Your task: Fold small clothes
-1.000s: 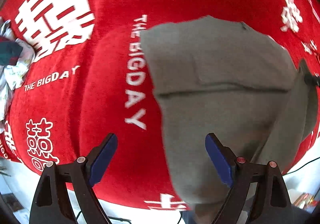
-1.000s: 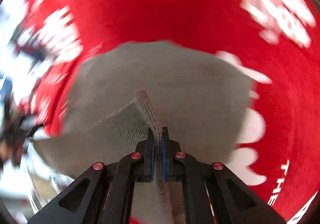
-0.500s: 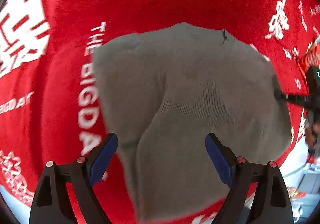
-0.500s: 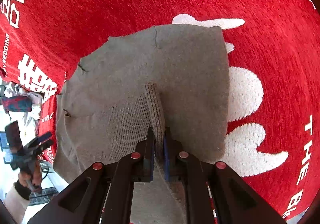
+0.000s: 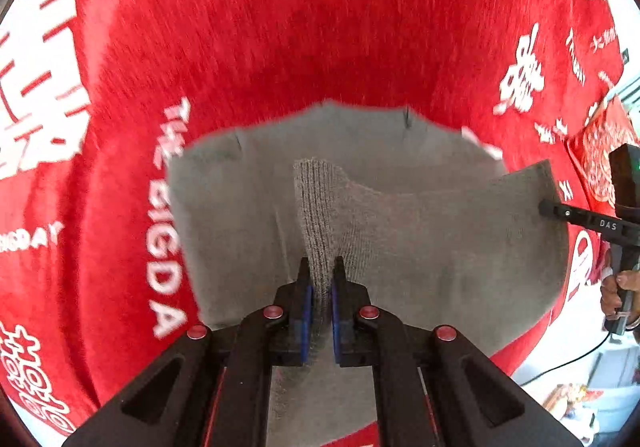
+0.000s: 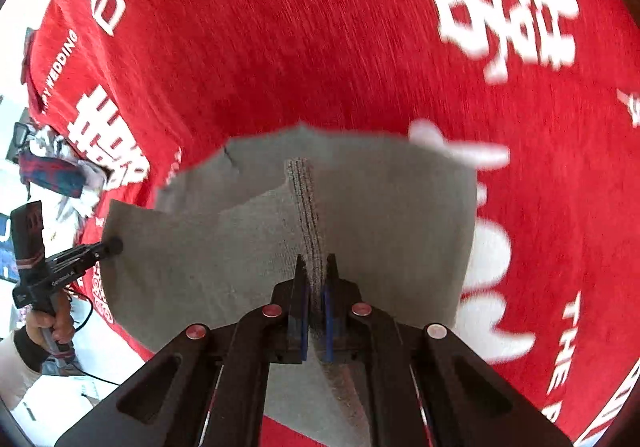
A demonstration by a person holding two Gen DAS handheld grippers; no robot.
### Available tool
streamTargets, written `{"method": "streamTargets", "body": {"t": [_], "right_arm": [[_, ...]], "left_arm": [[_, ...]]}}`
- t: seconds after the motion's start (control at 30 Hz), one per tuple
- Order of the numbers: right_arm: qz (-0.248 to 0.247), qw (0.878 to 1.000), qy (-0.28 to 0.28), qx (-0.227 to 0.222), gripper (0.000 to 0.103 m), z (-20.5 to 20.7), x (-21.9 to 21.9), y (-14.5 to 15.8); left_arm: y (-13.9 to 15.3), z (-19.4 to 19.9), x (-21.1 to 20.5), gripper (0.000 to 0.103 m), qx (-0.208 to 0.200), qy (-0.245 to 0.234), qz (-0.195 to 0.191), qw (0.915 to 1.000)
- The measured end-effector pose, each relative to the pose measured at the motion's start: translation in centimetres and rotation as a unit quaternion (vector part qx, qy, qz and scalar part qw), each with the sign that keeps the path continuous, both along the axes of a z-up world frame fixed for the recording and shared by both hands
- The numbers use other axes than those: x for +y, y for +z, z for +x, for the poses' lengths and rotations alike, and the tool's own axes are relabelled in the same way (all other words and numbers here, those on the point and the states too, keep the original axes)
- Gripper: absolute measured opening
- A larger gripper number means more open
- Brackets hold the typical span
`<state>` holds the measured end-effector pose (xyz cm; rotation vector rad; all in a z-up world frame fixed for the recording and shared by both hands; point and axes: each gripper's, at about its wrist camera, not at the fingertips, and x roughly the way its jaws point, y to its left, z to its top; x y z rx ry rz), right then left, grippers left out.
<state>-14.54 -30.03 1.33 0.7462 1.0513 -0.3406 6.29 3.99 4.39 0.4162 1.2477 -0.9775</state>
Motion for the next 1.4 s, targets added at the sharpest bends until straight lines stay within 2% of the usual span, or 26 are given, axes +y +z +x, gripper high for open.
{"method": "streamTargets", "body": {"t": [0.07,0.13,0.23,0.3,0.33,0.43,0.53,0.6,0.63,0.73,0.83,0.9,1.0,1.1,1.17,1.2,1.23,1.27,1.3,1.4], "right_arm": [[-0.002,1.0,-0.007,0.006,0.006,1.5,-1.8,-1.2],[0.004,1.0,-0.019,0.023,0.006,3.1,-3.7,-3.7],[0.02,0.997,-0.031,0.061,0.006,4.4,-5.4,-8.1],[0.019,0.996,-0.031,0.087,0.006,5.0,-5.7,-10.6],[0.018,0.996,-0.036,0.084,0.006,5.0,-5.9,-11.0],[0.01,0.993,-0.073,0.088,0.011,4.3,-6.6,-10.5],[-0.037,0.983,-0.119,0.137,0.018,2.6,-7.9,-9.5],[-0.013,0.983,-0.134,0.121,0.018,1.0,-8.4,-8.5],[-0.002,0.986,-0.129,0.108,0.018,0.4,-8.1,-7.8],[0.002,0.992,-0.092,0.086,0.018,-0.8,-5.9,-6.0],[0.027,0.995,-0.067,0.068,0.018,-1.8,-2.6,-5.6],[0.038,0.995,-0.053,0.081,0.018,-2.3,-0.5,-6.8],[0.026,0.991,-0.04,0.128,0.015,-3.3,1.6,-8.4],[0.026,0.99,-0.058,0.124,0.014,-5.4,2.0,-8.0],[0.041,0.988,-0.082,0.124,0.015,-6.8,1.8,-7.6],[0.05,0.986,-0.101,0.119,0.021,-7.7,1.9,-7.1],[0.055,0.984,-0.118,0.118,0.036,-8.5,2.0,-6.7],[0.061,0.982,-0.137,0.115,0.046,-9.0,1.8,-6.2],[0.074,0.979,-0.161,0.099,0.056,-10.1,2.0,-5.6],[0.114,0.969,-0.204,0.083,0.056,-11.7,2.6,-5.9]], "left_arm": [[0.8,1.5,-0.6,0.009,-0.016,0.011,-0.01,0.9998],[0.0,3.3,-2.1,0.009,-0.033,0.027,-0.006,0.9991],[-3.0,5.2,-4.1,0.009,-0.044,0.039,0.018,0.9981],[-5.8,5.9,-5.4,0.009,-0.056,0.05,0.05,0.9959],[-7.2,6.1,-5.8,0.009,-0.059,0.057,0.066,0.9945],[-9.5,6.5,-5.8,0.01,-0.068,0.075,0.095,0.9903],[-8.8,7.0,-4.8,0.022,-0.079,0.096,0.099,0.9873],[-7.7,7.4,-4.0,0.022,-0.097,0.111,0.114,0.9825],[-7.0,7.5,-3.5,0.022,-0.097,0.114,0.117,0.9818],[-4.9,7.3,-1.7,0.022,-0.065,0.112,0.097,0.9868],[-4.0,5.9,-0.6,0.023,-0.046,0.099,0.088,0.9902],[-4.4,4.7,-0.3,0.023,-0.034,0.092,0.091,0.991],[-6.4,2.7,-0.2,0.023,-0.03,0.085,0.113,0.9895],[-8.4,1.5,1.4,0.023,-0.038,0.09,0.147,0.9842],[-8.3,1.3,3.1,0.023,-0.032,0.089,0.12,0.9882],[-8.1,1.4,3.7,0.023,-0.031,0.089,0.121,0.9881],[-8.0,1.4,4.2,0.023,-0.03,0.089,0.135,0.9864],[-8.0,1.4,4.7,0.032,-0.024,0.09,0.141,0.9856],[-7.7,1.5,5.3,0.033,-0.016,0.099,0.145,0.9843],[-6.4,1.3,6.8,0.033,0.008,0.115,0.127,0.9852]]}}
